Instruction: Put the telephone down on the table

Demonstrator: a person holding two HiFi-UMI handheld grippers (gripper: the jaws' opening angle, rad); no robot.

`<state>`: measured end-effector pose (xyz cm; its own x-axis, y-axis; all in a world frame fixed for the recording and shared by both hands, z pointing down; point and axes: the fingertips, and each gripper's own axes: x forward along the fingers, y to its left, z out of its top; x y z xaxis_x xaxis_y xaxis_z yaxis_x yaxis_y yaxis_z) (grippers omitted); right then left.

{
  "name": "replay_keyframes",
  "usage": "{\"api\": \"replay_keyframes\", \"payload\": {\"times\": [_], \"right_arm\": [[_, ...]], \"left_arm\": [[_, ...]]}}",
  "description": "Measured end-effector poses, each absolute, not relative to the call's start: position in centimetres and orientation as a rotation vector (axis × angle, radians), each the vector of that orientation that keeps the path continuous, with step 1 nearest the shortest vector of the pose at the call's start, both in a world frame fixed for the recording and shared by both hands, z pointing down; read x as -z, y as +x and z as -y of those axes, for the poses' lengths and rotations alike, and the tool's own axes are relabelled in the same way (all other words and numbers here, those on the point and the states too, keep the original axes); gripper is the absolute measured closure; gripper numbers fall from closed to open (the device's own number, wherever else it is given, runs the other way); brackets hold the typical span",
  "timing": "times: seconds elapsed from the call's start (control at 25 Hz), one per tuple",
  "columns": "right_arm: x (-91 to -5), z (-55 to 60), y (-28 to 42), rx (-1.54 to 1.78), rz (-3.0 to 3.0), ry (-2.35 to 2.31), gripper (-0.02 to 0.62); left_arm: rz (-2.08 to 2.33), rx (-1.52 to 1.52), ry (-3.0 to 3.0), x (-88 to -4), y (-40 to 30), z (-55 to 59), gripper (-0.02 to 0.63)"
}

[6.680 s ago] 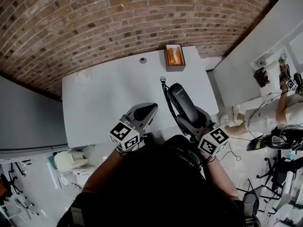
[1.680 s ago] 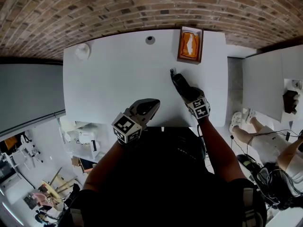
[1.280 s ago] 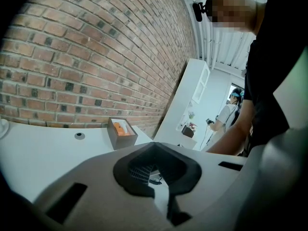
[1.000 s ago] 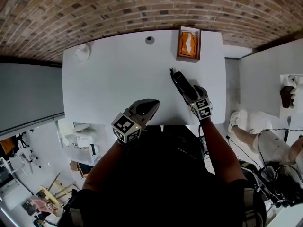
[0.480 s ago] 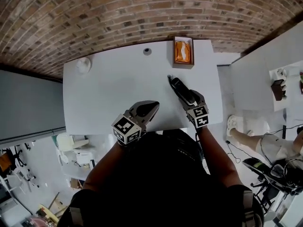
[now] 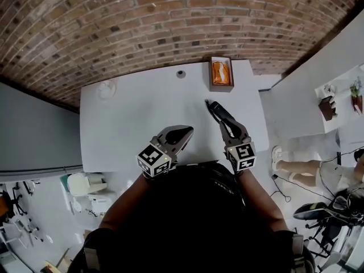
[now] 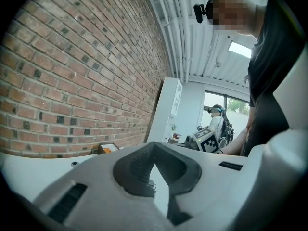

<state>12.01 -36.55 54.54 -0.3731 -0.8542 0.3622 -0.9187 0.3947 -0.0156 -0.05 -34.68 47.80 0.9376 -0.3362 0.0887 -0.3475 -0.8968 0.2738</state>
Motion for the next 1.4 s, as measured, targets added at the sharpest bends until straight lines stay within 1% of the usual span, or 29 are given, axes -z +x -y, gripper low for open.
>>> {"api": "replay_keyframes", "payload": {"times": [0.12,0.48,0.72,1.04,1.4], "right_arm": [[-52.4,35.4,10.1,-0.261,2.400,1.570,0.565],[-51.9,31.0,8.2,-0.287,2.338,1.646,0.574],[-51.4,27.9,9.3,-0.304,2.319,1.688,0.574],[-49.7,26.4,10.0,-0.288,2.391,1.665,0.574],[-48.1,21.0,13.0,-0.276,2.462,1.600,0.574]], "left_arm": [[0.480,-0.038,2.830,-47.5,-1.0,34.1,0.600],[0.346,0.012,2.841,-46.8,-2.0,32.0,0.600],[0.293,0.056,2.865,-45.5,-1.5,29.9,0.600],[0.395,0.030,2.877,-44.7,-1.5,28.4,0.600],[0.424,-0.001,2.879,-44.0,3.3,22.3,0.600]]}}
